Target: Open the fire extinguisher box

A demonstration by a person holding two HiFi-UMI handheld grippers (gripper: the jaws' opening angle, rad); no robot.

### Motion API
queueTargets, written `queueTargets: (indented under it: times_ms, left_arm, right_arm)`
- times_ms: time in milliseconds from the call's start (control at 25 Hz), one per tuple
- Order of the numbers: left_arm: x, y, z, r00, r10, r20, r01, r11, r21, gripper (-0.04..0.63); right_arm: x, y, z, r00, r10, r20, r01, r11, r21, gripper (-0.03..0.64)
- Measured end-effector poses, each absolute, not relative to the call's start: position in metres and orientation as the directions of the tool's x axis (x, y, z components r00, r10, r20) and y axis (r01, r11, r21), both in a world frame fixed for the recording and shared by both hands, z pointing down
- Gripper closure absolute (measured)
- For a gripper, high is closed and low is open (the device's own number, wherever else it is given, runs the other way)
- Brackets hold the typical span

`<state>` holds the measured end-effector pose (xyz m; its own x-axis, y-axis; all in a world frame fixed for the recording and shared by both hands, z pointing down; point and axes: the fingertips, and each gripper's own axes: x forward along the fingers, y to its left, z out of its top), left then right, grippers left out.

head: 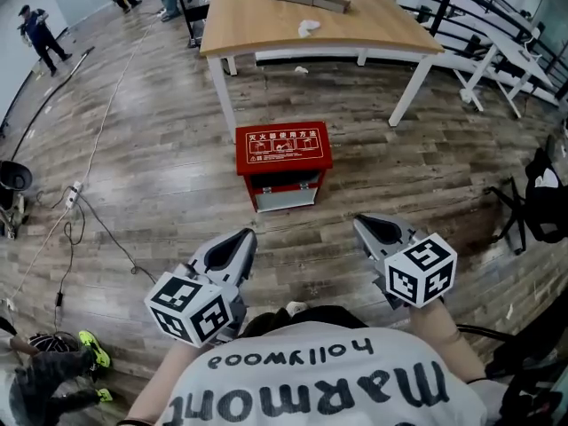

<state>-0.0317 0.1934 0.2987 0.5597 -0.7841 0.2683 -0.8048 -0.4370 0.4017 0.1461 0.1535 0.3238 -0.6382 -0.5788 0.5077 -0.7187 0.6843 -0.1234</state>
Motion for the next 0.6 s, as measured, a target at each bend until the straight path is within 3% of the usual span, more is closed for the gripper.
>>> queueTargets:
  times_ms: [320, 600]
  left_arm:
    - [-0.041, 0.181, 0.306, 0.555, -0.767, 0.322, -0.817, -0.43, 0.384, 0.589]
    - [-0.055, 0.136, 0.31, 0.592, -0.739, 0.321, -0.789, -0.451, 0.417, 0.589]
  right_arm:
    - [0.122, 0.14, 0.321, -0.719, -0.544, 0.431, -0.67, 0.708, -0.225, 0.605]
    - [0.11, 0.111, 0.326, -0.678, -0.568, 0.467, -0.709, 0.674, -0.209, 0.605]
